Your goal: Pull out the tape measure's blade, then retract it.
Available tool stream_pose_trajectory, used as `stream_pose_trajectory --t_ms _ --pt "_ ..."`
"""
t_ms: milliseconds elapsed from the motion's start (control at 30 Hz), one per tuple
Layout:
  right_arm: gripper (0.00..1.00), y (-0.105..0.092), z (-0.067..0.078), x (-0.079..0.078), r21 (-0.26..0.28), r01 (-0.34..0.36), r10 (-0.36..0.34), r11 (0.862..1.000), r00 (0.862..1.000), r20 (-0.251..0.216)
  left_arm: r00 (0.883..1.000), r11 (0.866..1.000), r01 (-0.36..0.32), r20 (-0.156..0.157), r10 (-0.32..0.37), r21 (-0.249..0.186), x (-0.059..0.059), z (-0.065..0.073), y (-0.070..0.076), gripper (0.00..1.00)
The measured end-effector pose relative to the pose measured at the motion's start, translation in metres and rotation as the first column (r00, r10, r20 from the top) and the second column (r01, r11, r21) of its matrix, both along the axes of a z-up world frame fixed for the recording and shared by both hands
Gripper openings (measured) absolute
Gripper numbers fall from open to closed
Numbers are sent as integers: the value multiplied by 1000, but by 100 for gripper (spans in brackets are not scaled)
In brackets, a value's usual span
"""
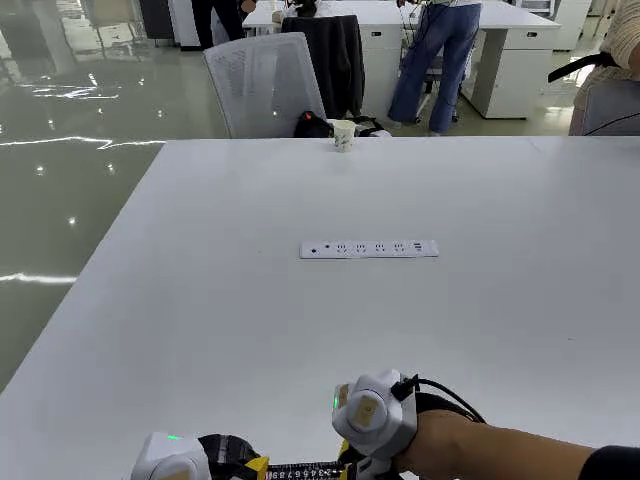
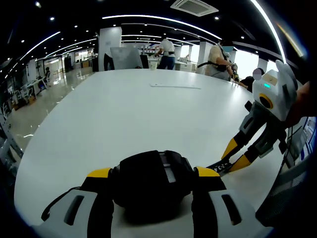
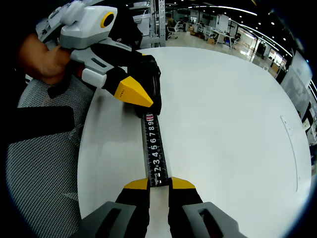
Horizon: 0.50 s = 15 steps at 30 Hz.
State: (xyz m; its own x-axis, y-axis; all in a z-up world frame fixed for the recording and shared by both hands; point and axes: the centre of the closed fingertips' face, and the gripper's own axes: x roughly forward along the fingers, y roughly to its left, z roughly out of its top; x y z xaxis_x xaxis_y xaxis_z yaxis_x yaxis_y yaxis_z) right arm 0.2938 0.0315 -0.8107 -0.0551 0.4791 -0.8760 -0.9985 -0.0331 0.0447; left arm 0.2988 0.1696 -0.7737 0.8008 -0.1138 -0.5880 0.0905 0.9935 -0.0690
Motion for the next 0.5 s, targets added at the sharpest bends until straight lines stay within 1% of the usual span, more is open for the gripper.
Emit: stream_pose_trajectory --t_ms 500 --pt "10 7 -2 1 1 -4 4 1000 1000 -6 1000 1000 -2 -10 2 -29 1 -1 2 58"
